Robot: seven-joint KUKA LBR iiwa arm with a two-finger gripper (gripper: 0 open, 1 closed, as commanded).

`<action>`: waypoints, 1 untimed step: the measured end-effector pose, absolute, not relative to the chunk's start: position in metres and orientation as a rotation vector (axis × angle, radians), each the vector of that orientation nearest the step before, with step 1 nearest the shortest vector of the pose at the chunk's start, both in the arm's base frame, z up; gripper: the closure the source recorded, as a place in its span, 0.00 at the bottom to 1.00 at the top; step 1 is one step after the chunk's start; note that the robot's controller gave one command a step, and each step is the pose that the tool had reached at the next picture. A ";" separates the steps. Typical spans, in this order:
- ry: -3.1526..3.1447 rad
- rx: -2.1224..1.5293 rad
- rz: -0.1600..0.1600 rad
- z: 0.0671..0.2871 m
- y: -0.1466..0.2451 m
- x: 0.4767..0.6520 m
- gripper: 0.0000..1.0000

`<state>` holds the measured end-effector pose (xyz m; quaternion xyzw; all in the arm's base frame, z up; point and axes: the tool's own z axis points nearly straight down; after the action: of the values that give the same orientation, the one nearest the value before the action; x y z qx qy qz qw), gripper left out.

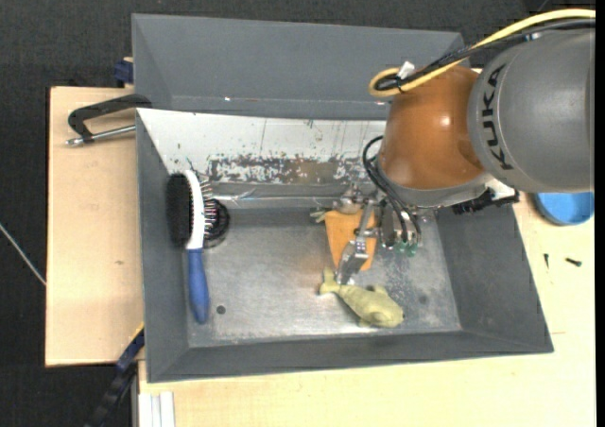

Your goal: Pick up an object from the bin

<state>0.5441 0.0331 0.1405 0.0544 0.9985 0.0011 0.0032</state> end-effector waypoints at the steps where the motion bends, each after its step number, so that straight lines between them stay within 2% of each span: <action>1: 3.124 0.209 0.003 0.186 0.032 0.553 1.00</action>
Offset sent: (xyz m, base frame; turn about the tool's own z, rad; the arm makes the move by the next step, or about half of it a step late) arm 0.0066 -0.0015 0.0413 0.0254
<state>0.5531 0.0322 0.1855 0.0667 0.9978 0.0011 0.0054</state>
